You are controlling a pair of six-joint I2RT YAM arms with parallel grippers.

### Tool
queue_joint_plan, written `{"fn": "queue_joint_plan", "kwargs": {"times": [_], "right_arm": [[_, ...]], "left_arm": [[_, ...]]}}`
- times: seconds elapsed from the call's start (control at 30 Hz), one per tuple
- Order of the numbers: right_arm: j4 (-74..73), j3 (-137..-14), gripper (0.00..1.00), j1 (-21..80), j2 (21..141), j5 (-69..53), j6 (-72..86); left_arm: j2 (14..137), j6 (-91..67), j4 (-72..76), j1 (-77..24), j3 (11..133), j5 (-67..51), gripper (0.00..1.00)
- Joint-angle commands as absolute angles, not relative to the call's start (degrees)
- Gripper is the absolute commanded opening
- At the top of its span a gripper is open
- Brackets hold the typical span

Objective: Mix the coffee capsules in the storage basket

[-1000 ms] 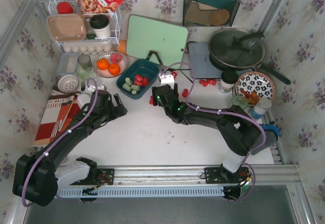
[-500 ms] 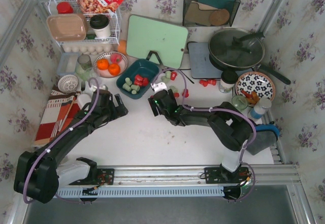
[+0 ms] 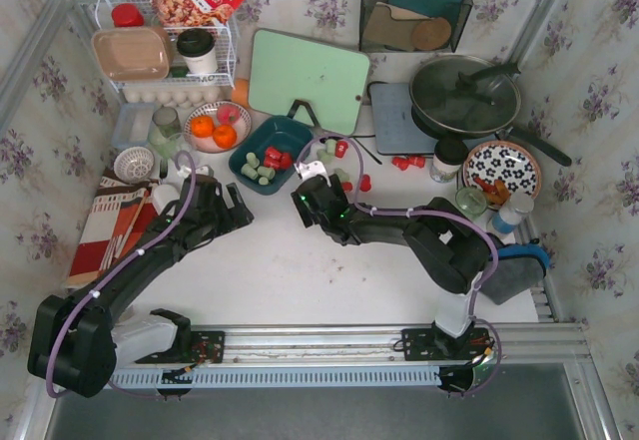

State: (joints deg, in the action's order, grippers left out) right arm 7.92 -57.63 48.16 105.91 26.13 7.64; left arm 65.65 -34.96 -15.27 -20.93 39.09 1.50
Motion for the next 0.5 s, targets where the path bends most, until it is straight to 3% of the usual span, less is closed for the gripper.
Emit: {"fn": "queue_joint_plan", "kwargs": {"times": [0.0, 0.47], "right_arm": [[9.09, -57.66, 0.8, 48.08, 106.03, 28.03, 8.21], [12.14, -58.59, 0.75, 47.15, 110.33, 22.59, 6.49]], "left_arm": [[65.57, -34.81, -14.41, -20.92, 39.46, 0.64, 0.92], [65.21, -34.7, -14.77, -20.92, 39.55, 0.45, 0.93]]}}
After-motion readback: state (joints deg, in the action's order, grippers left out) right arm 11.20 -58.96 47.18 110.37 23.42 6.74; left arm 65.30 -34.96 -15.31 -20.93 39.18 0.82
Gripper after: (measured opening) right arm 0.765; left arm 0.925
